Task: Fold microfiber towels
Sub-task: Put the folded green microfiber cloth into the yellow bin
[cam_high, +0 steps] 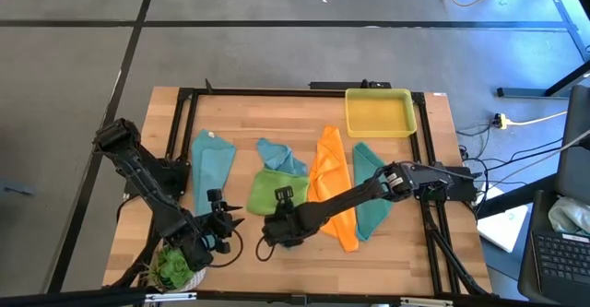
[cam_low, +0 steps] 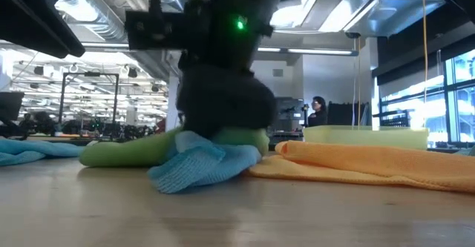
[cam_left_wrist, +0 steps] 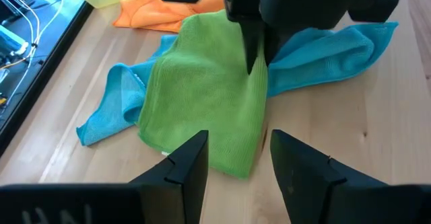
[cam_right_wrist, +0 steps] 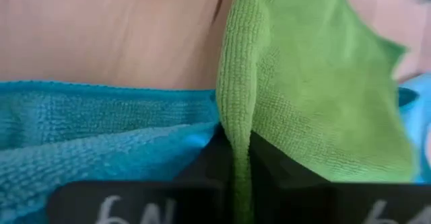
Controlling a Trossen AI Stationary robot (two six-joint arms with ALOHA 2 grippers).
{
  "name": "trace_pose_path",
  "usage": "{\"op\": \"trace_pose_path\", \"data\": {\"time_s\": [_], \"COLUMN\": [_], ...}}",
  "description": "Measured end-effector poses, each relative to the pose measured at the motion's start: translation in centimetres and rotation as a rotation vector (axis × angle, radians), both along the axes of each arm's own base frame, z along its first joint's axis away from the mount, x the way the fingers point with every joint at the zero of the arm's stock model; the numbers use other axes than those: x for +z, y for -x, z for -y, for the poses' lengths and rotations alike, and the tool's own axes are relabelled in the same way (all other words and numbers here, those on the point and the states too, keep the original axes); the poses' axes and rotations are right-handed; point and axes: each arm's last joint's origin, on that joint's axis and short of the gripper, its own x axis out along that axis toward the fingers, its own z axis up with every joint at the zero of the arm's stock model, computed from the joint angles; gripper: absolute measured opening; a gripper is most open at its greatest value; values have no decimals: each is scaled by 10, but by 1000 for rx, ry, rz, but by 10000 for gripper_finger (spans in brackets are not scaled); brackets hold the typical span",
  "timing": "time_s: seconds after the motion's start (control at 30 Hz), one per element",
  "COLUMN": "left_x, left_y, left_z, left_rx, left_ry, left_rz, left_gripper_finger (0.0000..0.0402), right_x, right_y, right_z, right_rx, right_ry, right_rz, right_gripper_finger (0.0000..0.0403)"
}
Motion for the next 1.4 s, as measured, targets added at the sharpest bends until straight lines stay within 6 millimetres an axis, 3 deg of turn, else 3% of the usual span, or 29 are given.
{"op": "trace_pose_path", "data": {"time_s": [0.2, 0.4, 0.77, 1.13, 1.3, 1.4], "left_x": [0, 0, 0, 0, 0, 0], "left_y": [0, 0, 0, 0, 1, 2], "left_z": [0, 0, 0, 0, 1, 2], "left_rx": [0, -1, -2, 1, 2, -3], "left_ry": [0, 2, 5, 13, 21, 20], "left_rz": [-1, -2, -6, -3, 1, 0], "left_gripper_finger": [153, 153, 153, 153, 153, 153], "right_x": [22, 28, 16, 12, -10, -10], "right_y": [-7, -11, -11, -22, -25, -24], "right_z": [2, 7, 10, 12, 13, 13], "right_rx": [8, 21, -47, -72, -88, -102], "right_ry": [-22, -107, -211, -210, -173, -118], "right_rz": [25, 13, 12, 109, 91, 98], "right_gripper_finger": [97, 107, 114, 235, 252, 246]}}
